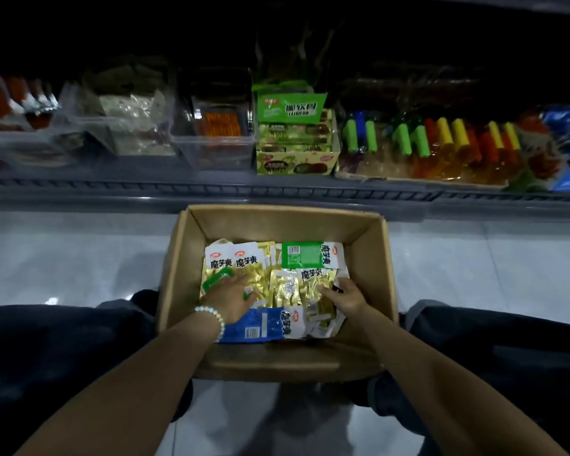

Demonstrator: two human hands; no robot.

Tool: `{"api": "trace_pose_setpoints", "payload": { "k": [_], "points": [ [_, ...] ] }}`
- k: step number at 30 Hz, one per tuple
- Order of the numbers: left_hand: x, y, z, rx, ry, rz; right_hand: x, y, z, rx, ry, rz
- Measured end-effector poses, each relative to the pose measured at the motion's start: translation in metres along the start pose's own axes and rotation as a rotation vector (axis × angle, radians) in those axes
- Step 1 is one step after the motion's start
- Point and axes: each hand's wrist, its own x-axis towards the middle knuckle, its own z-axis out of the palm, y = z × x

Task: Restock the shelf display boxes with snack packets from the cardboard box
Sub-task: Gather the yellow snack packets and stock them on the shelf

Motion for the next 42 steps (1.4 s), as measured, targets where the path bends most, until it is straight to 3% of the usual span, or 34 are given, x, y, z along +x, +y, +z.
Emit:
{"api": "trace_pose_setpoints", "payload": {
  "k": [8,16,21,25,31,37,42],
  "points": [
    [0.026,0.026,0.027,0.258,-0.232,0.151,0.029,0.008,0.015,0.126,0.085,0.097],
    [0.048,0.033,0.051,0.332,-0.19,0.166,0.05,0.021,0.028,0.13,0.115,0.087],
    [0.06,0.057,0.052,0.24,-0.215,0.206,0.059,0.036,0.027,0.145,0.073,0.038],
    [0.061,0.063,0.05,0.048,-0.201,0.206,0.039,0.022,0.018,0.297,0.004,0.108],
    [0.048,0.071,0.026,-0.607,-0.082,0.067,0.015,0.009,0.008,0.384,-0.092,0.024],
    [0.019,0.078,-0.019,-0.758,-0.121,0.007,-0.016,-0.025,-0.009,0.425,-0.176,-0.069],
    [-0.015,0.09,-0.062,-0.865,-0.068,0.082,-0.051,-0.065,-0.027,0.438,-0.167,-0.177]
  ]
}}
